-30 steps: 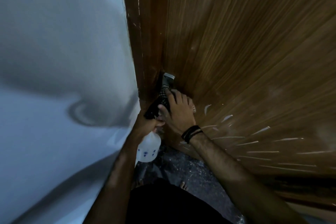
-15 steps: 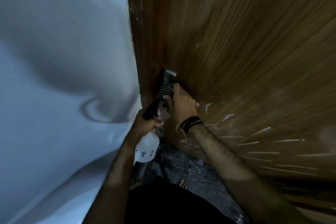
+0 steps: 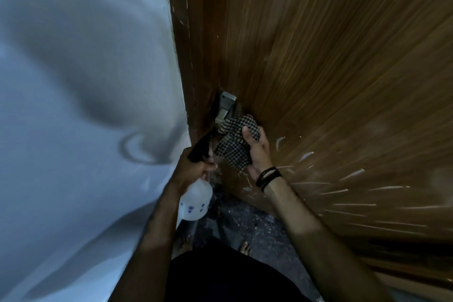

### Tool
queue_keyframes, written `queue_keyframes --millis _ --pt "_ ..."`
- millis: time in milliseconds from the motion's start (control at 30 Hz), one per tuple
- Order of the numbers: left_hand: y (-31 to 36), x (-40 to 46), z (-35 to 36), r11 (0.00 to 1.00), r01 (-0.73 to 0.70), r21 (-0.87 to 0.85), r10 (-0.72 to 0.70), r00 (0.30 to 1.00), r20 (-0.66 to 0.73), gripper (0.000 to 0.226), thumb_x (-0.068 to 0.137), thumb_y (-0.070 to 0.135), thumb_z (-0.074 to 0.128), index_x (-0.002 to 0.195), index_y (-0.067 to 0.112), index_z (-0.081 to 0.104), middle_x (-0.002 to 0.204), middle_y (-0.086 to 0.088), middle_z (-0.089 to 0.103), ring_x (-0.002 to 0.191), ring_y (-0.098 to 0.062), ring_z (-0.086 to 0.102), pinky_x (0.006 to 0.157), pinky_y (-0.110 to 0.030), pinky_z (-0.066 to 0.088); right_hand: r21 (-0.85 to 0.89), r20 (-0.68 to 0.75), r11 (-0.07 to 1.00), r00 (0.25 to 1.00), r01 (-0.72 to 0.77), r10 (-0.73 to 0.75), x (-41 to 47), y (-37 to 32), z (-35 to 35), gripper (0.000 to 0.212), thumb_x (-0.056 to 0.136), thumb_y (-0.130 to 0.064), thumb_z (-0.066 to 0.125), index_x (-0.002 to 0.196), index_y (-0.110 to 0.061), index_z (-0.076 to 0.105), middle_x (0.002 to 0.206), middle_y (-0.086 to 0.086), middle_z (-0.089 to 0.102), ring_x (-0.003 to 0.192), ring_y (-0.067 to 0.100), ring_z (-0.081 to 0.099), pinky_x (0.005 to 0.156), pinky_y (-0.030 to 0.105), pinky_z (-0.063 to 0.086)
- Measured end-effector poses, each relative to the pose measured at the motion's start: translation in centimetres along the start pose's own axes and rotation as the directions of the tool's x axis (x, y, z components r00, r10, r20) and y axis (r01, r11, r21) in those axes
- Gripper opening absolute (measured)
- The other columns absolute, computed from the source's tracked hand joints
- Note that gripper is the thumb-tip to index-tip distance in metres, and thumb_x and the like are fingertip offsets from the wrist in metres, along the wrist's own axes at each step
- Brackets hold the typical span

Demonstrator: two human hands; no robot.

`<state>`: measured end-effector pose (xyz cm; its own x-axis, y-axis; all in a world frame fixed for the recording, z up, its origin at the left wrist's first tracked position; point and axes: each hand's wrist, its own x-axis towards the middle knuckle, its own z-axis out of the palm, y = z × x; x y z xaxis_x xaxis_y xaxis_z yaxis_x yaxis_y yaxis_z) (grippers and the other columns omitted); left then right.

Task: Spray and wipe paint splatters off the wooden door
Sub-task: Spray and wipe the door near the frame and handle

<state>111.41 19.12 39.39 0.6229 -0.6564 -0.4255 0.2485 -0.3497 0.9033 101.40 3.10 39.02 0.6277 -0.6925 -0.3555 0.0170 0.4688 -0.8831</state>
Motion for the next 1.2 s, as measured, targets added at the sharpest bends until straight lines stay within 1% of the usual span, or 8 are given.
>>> queue_keyframes --millis 200,367,500,600,767,933,1067,1200 --pt "0.3 0.2 0.6 1.000 0.001 -0.014 -0.001 1.000 -0.030 0.030 0.078 -0.016 0.072 0.086 0.011 0.061 0.078 -0.008 0.063 0.046 -0.003 0.053 0.048 -0.018 0.044 -0.071 -0.105 0.997 0.993 0.038 -0.046 -0.3 -0.8 0.0 0.018 0.089 -0.021 0.074 0.105 -0.017 0.067 0.112 0.015 0.070 0.107 0.032 0.066 0.093 0.058 0.053" --pt "0.3 0.1 0.1 1.000 -0.014 -0.015 0.014 1.000 -0.024 0.028 0.079 -0.014 0.072 0.086 0.010 0.060 0.076 -0.005 0.064 0.045 -0.004 0.051 0.047 -0.022 0.044 0.167 -0.099 0.985 0.994 -0.038 0.055 -1.2 -0.3 -1.0 0.023 0.094 -0.019 0.067 0.117 -0.014 0.065 0.112 0.009 0.072 0.105 0.028 0.068 0.088 0.048 0.057" --pt "-0.1 -0.1 -0.2 1.000 -0.023 -0.013 0.023 0.999 -0.025 0.033 0.078 -0.014 0.073 0.095 0.013 0.062 0.074 -0.003 0.061 0.047 -0.009 0.048 0.047 -0.024 0.043 -0.440 -0.069 0.898 0.998 -0.020 -0.011 1.7 -2.4 0.5 0.031 0.084 -0.045 0.074 0.108 -0.027 0.068 0.110 -0.003 0.071 0.107 0.021 0.065 0.097 0.045 0.053" --pt "-0.4 0.1 -0.1 1.000 0.006 -0.018 -0.007 1.000 -0.025 0.031 0.079 -0.012 0.074 0.094 0.012 0.062 0.074 -0.004 0.062 0.049 -0.017 0.047 0.049 -0.026 0.044 -0.641 -0.037 0.766 0.999 -0.037 0.017 2.7 -3.6 1.7 0.030 0.083 -0.056 0.070 0.098 -0.030 0.070 0.105 -0.008 0.070 0.105 0.018 0.065 0.097 0.041 0.052" --pt "0.8 0.8 1.7 0.995 0.098 0.035 -0.098 0.995 0.005 0.021 0.084 -0.009 0.073 0.097 0.004 0.064 0.075 -0.007 0.061 0.054 -0.014 0.053 0.058 -0.027 0.049 -0.311 0.117 0.874 0.898 -0.373 0.424 3.1 -4.5 0.8 0.049 0.088 -0.042 0.071 0.124 -0.009 0.065 0.114 0.010 0.071 0.105 0.029 0.067 0.099 0.046 0.051" --pt "1.3 1.1 1.8 0.994 0.105 0.039 -0.107 0.994 0.033 0.025 0.086 -0.009 0.070 0.109 -0.003 0.064 0.075 -0.003 0.060 0.058 -0.013 0.052 0.054 -0.024 0.044 -0.130 0.162 0.881 0.866 -0.456 0.472 2.7 -3.8 0.2 0.047 0.092 -0.036 0.064 0.127 -0.005 0.062 0.111 0.016 0.070 0.098 0.030 0.068 0.091 0.042 0.054" --pt "0.7 1.3 0.0 0.997 0.080 -0.021 -0.081 0.996 -0.024 0.028 0.077 -0.007 0.079 0.085 0.016 0.066 0.079 -0.006 0.066 0.058 -0.019 0.057 0.054 -0.029 0.046 -0.440 -0.023 0.804 0.900 -0.400 0.435 4.2 -5.5 2.9 0.057 0.076 -0.040 0.082 0.121 -0.011 0.060 0.121 0.012 0.066 0.106 0.030 0.063 0.099 0.045 0.049" --pt "0.6 1.3 -0.1 0.996 0.083 -0.041 -0.084 0.996 -0.022 0.026 0.077 -0.009 0.077 0.082 0.014 0.066 0.077 -0.004 0.066 0.060 -0.019 0.056 0.054 -0.028 0.045 -0.814 -0.185 0.547 0.980 -0.197 0.079 3.6 -4.9 4.9 0.060 0.083 -0.061 0.066 0.123 -0.016 0.062 0.119 0.007 0.064 0.109 0.030 0.062 0.093 0.038 0.052"
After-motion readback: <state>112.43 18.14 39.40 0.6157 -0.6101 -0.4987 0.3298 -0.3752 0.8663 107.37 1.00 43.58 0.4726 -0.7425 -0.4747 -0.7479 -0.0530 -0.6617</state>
